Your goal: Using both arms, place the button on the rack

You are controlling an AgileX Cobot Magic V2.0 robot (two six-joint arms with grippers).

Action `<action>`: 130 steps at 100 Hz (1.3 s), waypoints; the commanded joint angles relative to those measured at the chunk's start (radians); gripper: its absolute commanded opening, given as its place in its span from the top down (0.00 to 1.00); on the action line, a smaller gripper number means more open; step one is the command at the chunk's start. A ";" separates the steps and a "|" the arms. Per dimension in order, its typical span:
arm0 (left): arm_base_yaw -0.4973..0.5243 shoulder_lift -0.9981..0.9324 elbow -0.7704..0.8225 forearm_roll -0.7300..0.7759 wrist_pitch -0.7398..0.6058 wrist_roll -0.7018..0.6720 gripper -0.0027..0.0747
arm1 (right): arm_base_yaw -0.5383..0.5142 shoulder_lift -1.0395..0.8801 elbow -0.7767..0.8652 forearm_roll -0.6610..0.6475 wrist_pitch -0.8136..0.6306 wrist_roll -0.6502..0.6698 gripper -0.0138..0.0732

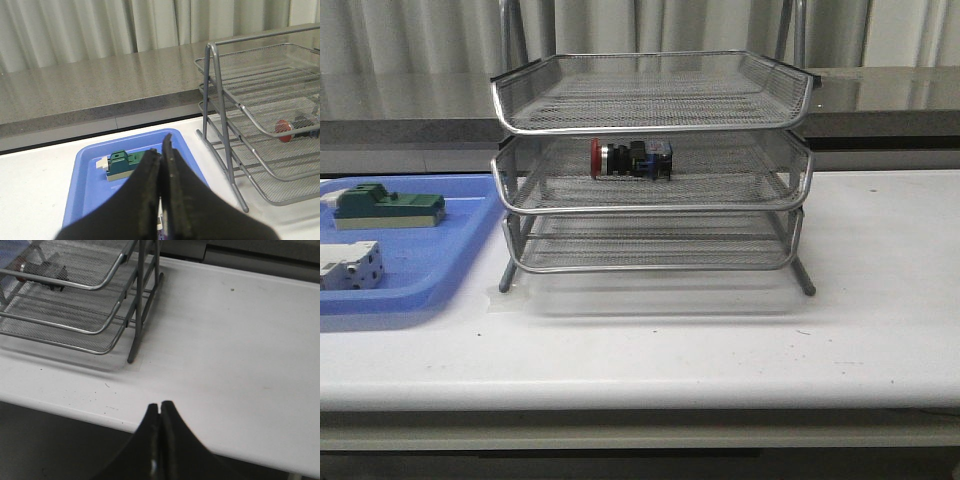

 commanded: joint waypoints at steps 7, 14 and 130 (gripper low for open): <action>-0.009 0.007 -0.027 -0.016 -0.081 -0.007 0.99 | -0.008 -0.068 -0.017 -0.003 -0.050 0.002 0.91; -0.009 0.007 -0.027 -0.016 -0.081 -0.007 0.99 | -0.008 -0.074 -0.017 -0.003 -0.052 0.002 0.91; -0.009 0.007 -0.027 -0.016 -0.081 -0.007 0.99 | -0.008 -0.368 0.432 -0.031 -0.536 0.018 0.91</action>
